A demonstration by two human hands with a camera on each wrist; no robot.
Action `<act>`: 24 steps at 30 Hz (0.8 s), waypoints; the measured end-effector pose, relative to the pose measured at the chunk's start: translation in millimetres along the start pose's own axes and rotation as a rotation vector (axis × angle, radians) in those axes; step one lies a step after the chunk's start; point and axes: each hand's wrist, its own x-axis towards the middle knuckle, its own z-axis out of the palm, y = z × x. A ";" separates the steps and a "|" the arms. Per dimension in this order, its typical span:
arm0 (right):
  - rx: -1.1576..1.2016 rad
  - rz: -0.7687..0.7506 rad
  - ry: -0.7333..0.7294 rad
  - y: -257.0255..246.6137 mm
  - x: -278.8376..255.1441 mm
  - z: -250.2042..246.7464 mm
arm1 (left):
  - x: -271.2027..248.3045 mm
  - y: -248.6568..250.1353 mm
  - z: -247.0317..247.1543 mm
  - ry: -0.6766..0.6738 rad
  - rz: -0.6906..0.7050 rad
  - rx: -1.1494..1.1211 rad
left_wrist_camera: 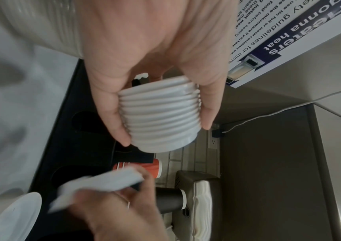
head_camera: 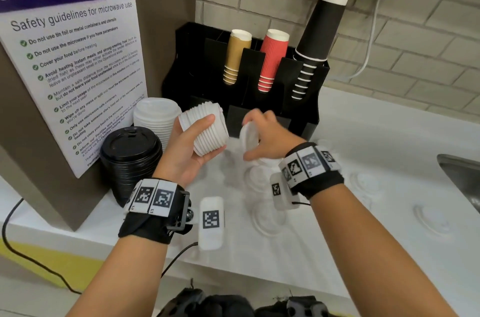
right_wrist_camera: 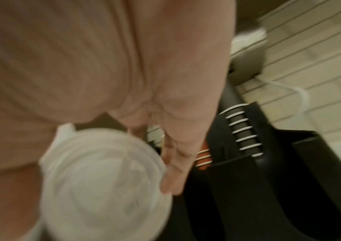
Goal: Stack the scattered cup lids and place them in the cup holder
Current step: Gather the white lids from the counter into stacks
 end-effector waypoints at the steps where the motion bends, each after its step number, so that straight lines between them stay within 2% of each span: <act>1: 0.200 -0.012 0.148 1.9 -0.7 -4.9 | -0.1 -1.0 0.7 -0.001 -0.006 0.002; 3: 0.636 -0.058 0.350 0.9 -3.1 -5.7 | -0.7 -4.7 2.8 -0.005 -0.019 0.016; 4: 0.814 -0.077 0.377 -1.8 -4.8 -2.5 | -0.9 -6.6 4.0 -0.007 -0.026 0.019; 6: 1.029 -0.109 0.326 -6.5 -7.2 7.3 | -0.5 -9.0 6.2 -0.017 -0.037 0.007; 8: 1.103 -0.164 0.238 -8.6 -9.5 16.9 | 0.9 -9.6 7.5 -0.043 -0.040 -0.006; 11: 1.060 -0.201 0.163 -8.1 -13.5 25.0 | 3.1 -10.7 8.1 -0.070 -0.046 0.001; 17: 0.905 -0.187 0.137 -3.8 -19.4 23.4 | 6.8 -20.4 9.2 -0.078 -0.112 0.036; 24: 0.752 -0.133 0.223 2.6 -21.4 24.2 | 12.4 -25.9 7.0 -0.140 -0.200 0.110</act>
